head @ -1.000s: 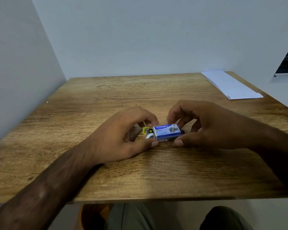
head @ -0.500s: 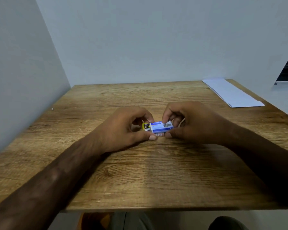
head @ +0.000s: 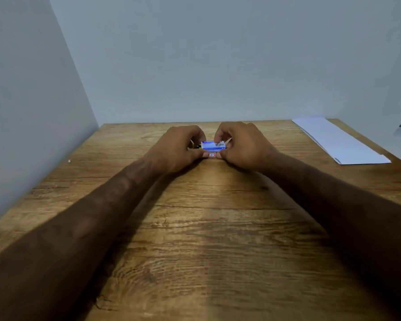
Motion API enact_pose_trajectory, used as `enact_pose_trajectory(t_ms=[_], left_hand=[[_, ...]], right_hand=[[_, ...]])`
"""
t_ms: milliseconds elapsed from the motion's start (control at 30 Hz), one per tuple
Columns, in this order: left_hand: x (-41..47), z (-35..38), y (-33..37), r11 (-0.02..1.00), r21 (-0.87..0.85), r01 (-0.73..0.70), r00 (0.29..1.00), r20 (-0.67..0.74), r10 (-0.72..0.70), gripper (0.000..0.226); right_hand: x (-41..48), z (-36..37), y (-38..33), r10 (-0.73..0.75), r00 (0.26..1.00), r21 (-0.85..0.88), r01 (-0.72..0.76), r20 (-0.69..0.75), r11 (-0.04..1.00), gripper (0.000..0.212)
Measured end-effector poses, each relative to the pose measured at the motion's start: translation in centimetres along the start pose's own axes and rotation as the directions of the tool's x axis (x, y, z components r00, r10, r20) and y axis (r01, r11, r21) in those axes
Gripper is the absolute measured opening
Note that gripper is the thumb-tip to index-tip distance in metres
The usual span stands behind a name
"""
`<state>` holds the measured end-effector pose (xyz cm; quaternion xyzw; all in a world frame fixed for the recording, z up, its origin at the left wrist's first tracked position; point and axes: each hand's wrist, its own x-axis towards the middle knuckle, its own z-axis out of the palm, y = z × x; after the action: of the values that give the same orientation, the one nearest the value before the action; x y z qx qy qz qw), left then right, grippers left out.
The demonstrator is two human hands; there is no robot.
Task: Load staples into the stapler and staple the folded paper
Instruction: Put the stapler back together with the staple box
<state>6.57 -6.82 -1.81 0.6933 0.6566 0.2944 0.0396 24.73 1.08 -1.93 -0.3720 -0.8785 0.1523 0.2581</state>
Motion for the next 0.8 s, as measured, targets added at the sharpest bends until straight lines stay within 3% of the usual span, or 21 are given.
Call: enact_pose_trajectory(t_ms=[200, 600, 800], left_hand=[[4.3, 0.6, -1.6, 0.990, 0.120, 0.075, 0.997, -0.023, -0.073, 0.031], [9.0, 1.1, -4.5, 0.967, 0.103, 0.233, 0.970, -0.098, -0.224, 0.032], [9.2, 1.1, -5.1, 0.968, 0.089, 0.234, 0.968, -0.113, -0.224, 0.032]], right_hand=[[4.4, 1.7, 0.4, 0.020, 0.999, -0.052, -0.022, -0.051, 0.998, 0.021], [9.9, 3.8, 0.2, 0.054, 0.995, -0.062, -0.058, -0.079, 0.996, 0.028], [10.7, 4.2, 0.4, 0.054, 0.995, -0.060, -0.059, -0.079, 0.996, 0.031]])
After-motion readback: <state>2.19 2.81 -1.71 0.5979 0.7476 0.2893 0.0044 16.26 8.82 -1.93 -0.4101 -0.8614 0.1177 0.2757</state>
